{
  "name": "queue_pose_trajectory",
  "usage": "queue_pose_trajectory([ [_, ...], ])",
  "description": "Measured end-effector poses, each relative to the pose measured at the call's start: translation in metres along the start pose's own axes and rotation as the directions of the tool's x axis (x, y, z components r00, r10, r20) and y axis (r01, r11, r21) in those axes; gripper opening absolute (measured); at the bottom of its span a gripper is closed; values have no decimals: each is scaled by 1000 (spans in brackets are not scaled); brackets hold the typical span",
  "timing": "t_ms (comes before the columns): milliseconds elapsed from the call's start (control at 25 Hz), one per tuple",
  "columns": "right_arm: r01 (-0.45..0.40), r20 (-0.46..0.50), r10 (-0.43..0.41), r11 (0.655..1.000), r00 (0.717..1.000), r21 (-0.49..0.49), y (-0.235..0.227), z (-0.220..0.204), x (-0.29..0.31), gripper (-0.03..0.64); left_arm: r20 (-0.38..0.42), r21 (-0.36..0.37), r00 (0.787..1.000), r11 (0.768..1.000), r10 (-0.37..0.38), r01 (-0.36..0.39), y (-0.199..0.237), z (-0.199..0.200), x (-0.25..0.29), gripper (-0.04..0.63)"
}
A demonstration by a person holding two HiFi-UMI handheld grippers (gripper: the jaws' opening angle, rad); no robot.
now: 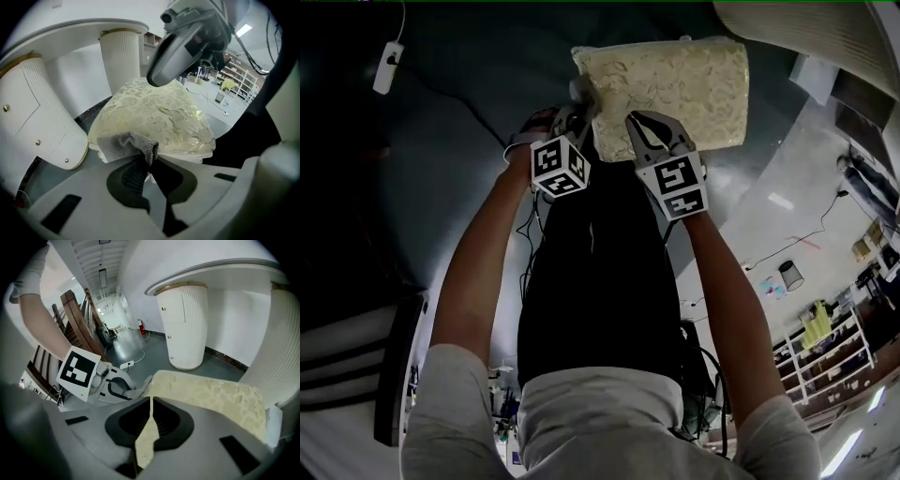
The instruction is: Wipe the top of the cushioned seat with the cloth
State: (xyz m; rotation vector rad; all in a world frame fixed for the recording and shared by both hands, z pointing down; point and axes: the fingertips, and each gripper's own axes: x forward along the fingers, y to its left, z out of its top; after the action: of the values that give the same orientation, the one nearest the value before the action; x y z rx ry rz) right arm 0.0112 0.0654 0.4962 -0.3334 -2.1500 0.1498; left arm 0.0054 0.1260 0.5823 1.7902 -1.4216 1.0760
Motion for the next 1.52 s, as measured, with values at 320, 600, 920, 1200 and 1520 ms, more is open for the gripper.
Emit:
queue_pose_trajectory([
  [320,61,-32,-58,994,998,90,27,-49,-17,18,32,35,997,997,-76,75,-50,-2,-6,37],
  [600,106,-21,-104,986,994,128,44,-61,-25,12,60,72,993,992,-104,99,-82,-2,-12,37],
  [920,134,-39,-128,971,991,197,80,-92,-54,11,73,65,990,991,-125,120,-116,-2,-16,37],
  [1200,150,-46,-143,954,989,260,90,-122,-82,11,71,30,993,996,-91,89,-128,-1,-17,37],
  [1520,131,78,-161,946,984,295,127,-82,-169,11,143,-320,988,947,60,-11,-127,56,-147,37],
])
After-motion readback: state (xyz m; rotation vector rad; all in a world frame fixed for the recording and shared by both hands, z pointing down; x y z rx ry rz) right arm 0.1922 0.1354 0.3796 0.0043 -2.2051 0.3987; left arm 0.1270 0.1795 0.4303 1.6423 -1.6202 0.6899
